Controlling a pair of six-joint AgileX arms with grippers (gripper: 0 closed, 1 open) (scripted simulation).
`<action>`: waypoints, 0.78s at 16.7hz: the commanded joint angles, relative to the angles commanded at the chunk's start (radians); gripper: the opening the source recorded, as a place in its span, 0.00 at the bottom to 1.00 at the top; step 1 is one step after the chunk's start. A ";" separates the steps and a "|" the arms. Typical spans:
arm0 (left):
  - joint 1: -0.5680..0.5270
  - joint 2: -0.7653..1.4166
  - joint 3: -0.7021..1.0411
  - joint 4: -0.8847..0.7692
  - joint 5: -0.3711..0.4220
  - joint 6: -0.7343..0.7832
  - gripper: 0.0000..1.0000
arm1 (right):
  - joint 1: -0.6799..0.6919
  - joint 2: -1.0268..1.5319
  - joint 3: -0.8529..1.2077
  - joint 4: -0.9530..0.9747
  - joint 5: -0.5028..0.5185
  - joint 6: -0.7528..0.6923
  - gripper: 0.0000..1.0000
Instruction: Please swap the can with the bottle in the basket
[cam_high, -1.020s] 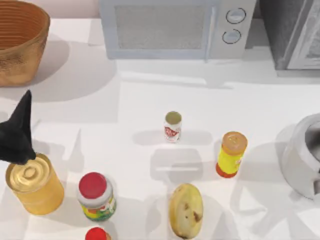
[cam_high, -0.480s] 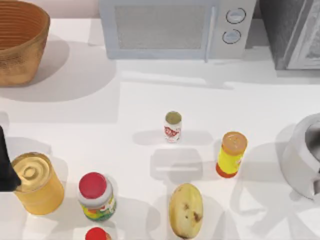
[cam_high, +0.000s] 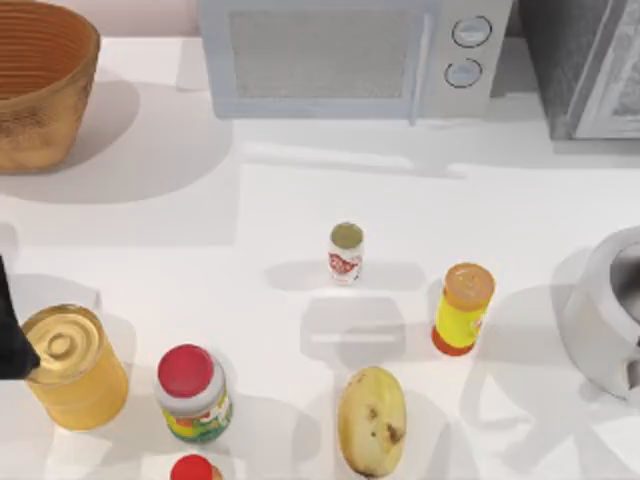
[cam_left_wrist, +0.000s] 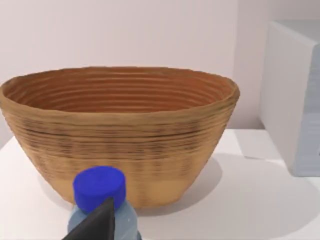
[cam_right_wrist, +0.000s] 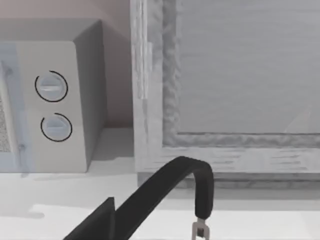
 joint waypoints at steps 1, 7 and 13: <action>0.012 0.029 0.000 0.027 0.001 0.000 1.00 | 0.000 0.000 0.000 0.000 0.000 0.000 1.00; 0.134 0.377 0.010 0.334 0.047 0.007 1.00 | 0.000 0.000 0.000 0.000 0.000 0.000 1.00; 0.284 0.914 0.034 0.798 0.155 0.029 1.00 | 0.000 0.000 0.000 0.000 0.000 0.000 1.00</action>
